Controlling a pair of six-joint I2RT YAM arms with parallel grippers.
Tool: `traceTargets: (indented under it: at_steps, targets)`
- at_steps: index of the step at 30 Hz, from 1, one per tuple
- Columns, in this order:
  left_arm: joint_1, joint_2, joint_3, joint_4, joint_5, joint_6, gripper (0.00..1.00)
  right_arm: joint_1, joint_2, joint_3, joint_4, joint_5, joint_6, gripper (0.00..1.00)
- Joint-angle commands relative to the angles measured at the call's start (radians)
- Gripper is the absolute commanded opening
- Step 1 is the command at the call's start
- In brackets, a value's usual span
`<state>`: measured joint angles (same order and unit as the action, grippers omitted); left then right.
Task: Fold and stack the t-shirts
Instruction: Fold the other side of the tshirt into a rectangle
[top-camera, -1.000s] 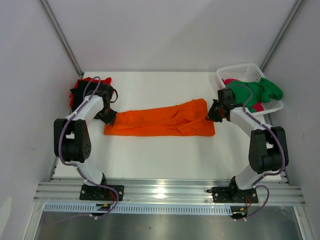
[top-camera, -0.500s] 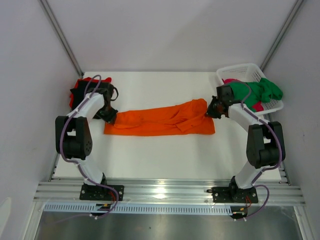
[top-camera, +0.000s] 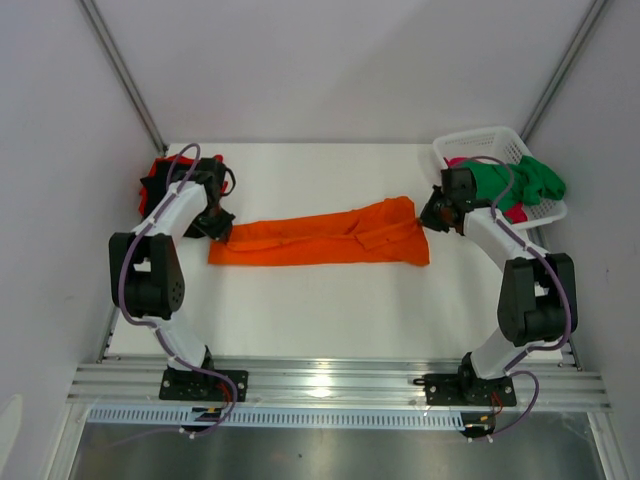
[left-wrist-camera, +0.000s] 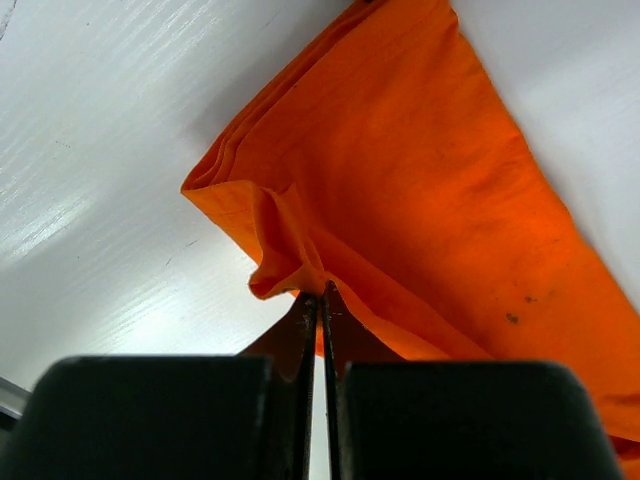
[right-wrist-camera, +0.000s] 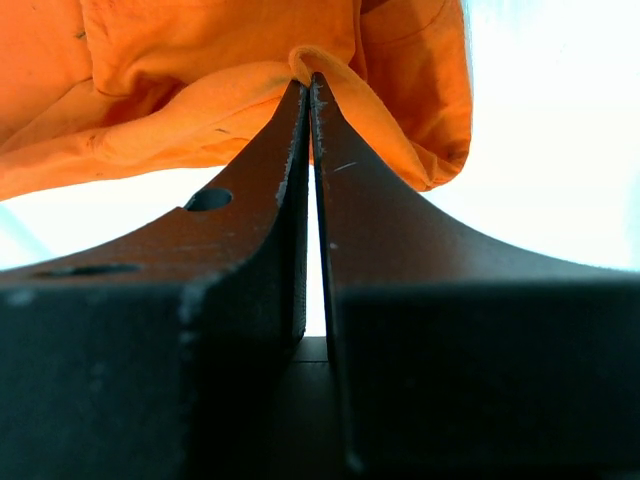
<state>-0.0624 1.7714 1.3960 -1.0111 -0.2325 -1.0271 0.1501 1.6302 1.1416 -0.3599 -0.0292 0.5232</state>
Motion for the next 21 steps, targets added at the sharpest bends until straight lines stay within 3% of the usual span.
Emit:
traceTargets:
  at_steps: [1, 21]
  targets:
    - [0.007, -0.004, 0.011, -0.004, -0.001, 0.007, 0.01, -0.006, -0.033, 0.044, 0.042, 0.029, -0.003, 0.0]
    - [0.001, -0.003, -0.074, 0.045, 0.081, -0.014, 0.0, -0.006, 0.077, 0.073, 0.144, -0.109, -0.022, 0.0]
